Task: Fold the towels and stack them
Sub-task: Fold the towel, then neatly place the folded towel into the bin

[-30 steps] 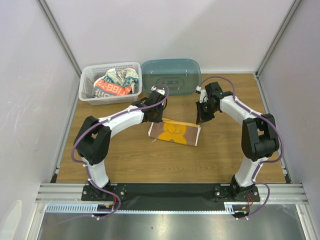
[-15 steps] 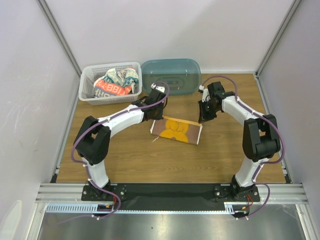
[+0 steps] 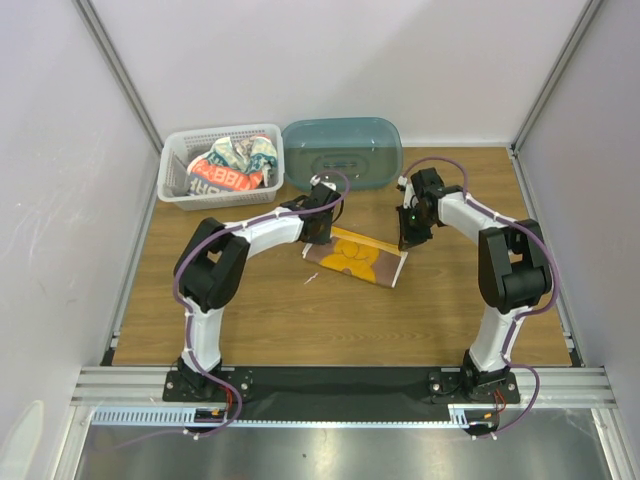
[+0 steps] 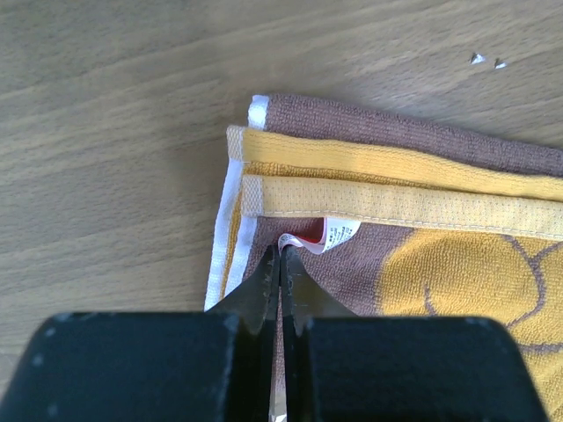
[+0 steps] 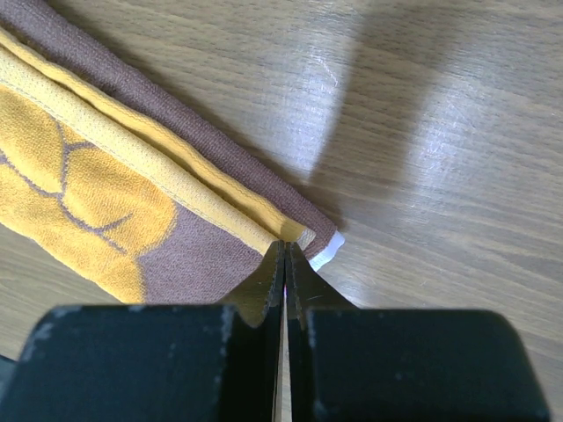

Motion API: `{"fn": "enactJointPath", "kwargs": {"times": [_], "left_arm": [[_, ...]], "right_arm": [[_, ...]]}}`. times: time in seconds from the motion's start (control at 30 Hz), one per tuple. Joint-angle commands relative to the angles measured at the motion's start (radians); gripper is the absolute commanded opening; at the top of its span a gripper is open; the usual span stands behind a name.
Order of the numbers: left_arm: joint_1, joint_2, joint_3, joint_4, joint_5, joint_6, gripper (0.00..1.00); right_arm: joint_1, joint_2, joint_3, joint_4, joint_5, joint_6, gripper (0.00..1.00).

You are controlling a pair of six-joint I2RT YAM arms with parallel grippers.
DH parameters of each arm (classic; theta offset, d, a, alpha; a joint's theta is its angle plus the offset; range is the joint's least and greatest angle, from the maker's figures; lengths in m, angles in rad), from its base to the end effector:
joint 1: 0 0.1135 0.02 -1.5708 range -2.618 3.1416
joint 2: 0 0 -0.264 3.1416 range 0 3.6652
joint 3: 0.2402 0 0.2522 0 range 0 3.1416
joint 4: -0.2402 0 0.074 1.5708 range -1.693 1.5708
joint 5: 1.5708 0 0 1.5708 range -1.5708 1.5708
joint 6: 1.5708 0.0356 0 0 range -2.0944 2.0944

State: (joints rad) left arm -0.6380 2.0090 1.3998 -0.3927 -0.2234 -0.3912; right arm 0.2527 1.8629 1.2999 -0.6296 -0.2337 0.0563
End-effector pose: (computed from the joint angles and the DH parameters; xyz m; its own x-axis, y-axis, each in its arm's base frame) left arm 0.3467 -0.2473 0.1700 -0.8105 0.1381 -0.5692 0.1902 0.9812 -0.0329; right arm 0.3613 0.1018 0.1854 -0.9167 -0.1802 -0.3566 -0.2749 0.9322 0.2356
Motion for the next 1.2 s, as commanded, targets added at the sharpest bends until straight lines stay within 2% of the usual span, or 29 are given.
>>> {"fn": "enactJointPath", "kwargs": {"times": [0.0,0.1,0.13,0.17,0.2,0.23,0.27,0.3,0.33,0.37,0.43,0.5,0.57,0.7,0.8,0.97,1.07,1.17], "left_arm": [[0.008,-0.009,0.022,0.002,-0.005,-0.003,0.0],[0.008,-0.018,0.036,0.009,-0.005,0.011,0.04],[0.009,-0.021,0.044,0.008,0.001,0.02,0.1],[0.011,-0.03,0.054,0.003,0.004,0.023,0.15],[0.014,-0.036,0.074,-0.001,0.009,0.029,0.21],[0.015,-0.045,0.085,-0.009,0.018,0.032,0.38],[0.021,-0.067,0.097,-0.023,0.022,0.037,0.48],[0.026,-0.082,0.114,-0.029,0.027,0.047,0.62],[0.029,-0.099,0.119,-0.035,0.027,0.055,0.69],[0.037,-0.116,0.12,-0.037,0.027,0.063,0.73],[0.046,-0.171,0.102,-0.022,0.035,0.095,0.83],[0.067,-0.216,0.055,0.024,0.099,0.123,0.86],[0.101,-0.234,0.013,0.06,0.148,0.12,0.87],[0.152,-0.239,-0.086,0.156,0.338,0.086,0.87],[0.152,-0.227,-0.113,0.186,0.39,0.091,0.87],[0.152,-0.202,-0.153,0.2,0.394,0.051,0.86],[0.152,-0.231,-0.183,0.18,0.352,-0.024,0.85],[0.149,-0.28,-0.281,0.234,0.326,-0.124,0.85]], "right_arm": [[-0.004,0.009,0.022,0.021,0.013,0.016,0.0],[-0.004,0.001,0.039,0.004,0.011,0.02,0.02],[-0.004,-0.001,0.045,-0.002,0.011,0.022,0.05],[-0.004,-0.004,0.065,-0.01,0.013,0.023,0.15],[-0.006,-0.016,0.074,-0.025,0.017,0.03,0.19],[-0.007,-0.024,0.087,-0.031,0.028,0.045,0.24],[-0.01,-0.033,0.096,-0.036,0.033,0.059,0.42],[-0.016,-0.06,0.111,-0.041,0.036,0.072,0.52],[-0.021,-0.076,0.116,-0.041,0.034,0.108,0.61],[-0.027,-0.096,0.119,-0.039,0.034,0.128,0.79],[-0.042,-0.155,0.105,-0.018,0.034,0.195,0.9],[-0.056,-0.192,0.07,-0.002,0.027,0.253,1.0],[-0.078,-0.24,0.038,0.002,0.016,0.348,1.0],[-0.101,-0.286,-0.079,0.027,-0.061,0.493,1.0],[-0.089,-0.324,-0.195,0.086,-0.07,0.563,1.0],[-0.059,-0.364,-0.329,0.191,-0.036,0.646,1.0],[-0.037,-0.358,-0.335,0.212,-0.012,0.66,0.97],[-0.018,-0.343,-0.346,0.247,-0.001,0.672,0.92]]}}
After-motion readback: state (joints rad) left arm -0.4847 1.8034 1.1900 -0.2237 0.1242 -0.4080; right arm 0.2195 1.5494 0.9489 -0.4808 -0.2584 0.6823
